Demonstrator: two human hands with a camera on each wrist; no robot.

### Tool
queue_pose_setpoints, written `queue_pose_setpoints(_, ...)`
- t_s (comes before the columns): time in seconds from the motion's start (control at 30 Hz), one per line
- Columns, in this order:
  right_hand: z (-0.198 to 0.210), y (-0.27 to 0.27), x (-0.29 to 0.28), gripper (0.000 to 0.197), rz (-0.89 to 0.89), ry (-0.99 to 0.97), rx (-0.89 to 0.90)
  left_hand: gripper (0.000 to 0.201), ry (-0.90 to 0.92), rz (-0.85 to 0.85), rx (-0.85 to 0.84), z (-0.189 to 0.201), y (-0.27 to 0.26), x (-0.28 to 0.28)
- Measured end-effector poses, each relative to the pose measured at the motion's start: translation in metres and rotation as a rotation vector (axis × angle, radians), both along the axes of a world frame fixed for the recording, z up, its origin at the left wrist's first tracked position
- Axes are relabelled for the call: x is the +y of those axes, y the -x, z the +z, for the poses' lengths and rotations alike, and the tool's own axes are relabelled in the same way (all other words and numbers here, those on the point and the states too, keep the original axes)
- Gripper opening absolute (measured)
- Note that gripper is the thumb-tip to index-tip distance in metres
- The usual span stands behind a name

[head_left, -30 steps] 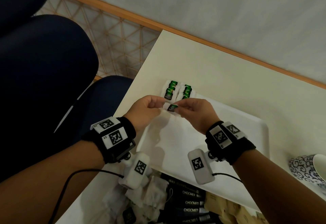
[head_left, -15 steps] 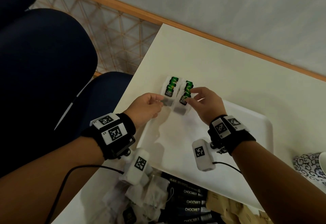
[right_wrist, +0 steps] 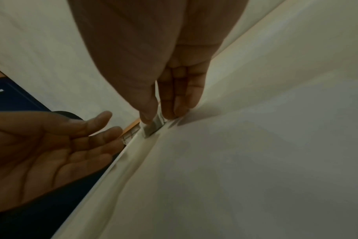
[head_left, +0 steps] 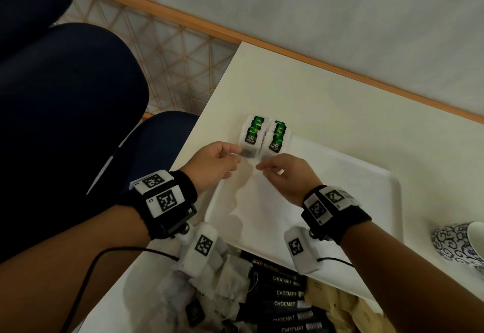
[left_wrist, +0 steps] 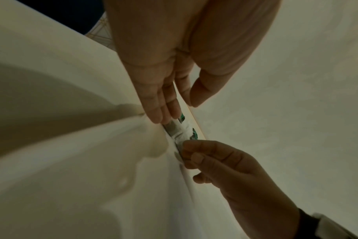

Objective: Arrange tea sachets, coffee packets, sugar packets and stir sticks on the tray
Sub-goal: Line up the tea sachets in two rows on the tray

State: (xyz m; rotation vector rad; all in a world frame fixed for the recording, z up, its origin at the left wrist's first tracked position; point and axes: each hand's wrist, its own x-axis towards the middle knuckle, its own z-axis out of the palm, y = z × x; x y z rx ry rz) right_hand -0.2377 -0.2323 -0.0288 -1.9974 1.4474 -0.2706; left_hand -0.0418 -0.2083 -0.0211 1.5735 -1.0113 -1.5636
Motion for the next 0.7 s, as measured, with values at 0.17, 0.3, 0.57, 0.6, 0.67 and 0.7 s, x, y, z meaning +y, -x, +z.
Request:
queue_pose_setpoints(0.17, 0.018, 0.003, 0.039, 0.021, 0.118, -0.058, 0.009, 0.021, -0.027, -0.079, -0.067, 0.003, -0.009, 0.022)
queue_pose_setpoints(0.3, 0.024, 0.013, 0.091, 0.018, 0.147, -0.06, -0.048, 0.02, 0.014, -0.172, -0.174, 0.007, -0.023, 0.056)
queue_pose_setpoints(0.57, 0.019, 0.012, 0.173, 0.021, 0.179, -0.059, 0.064, 0.027, 0.078, -0.498, -0.64, 0.011, -0.041, 0.131)
queue_pose_setpoints(0.6, 0.019, 0.009, 0.179, 0.022, 0.18, -0.053, 0.067, 0.032, 0.076, -0.494, -0.679, 0.01, -0.041, 0.137)
queue_pose_setpoints(0.67, 0.02, 0.004, 0.19, 0.027, 0.198, -0.041, 0.095, 0.049, 0.06, -0.466, -0.755, 0.007, -0.041, 0.148)
queue_pose_setpoints(0.7, 0.021, 0.0, 0.195, 0.031, 0.206, -0.034, 0.121, 0.059, 0.049, -0.453, -0.793, 0.006, -0.041, 0.153)
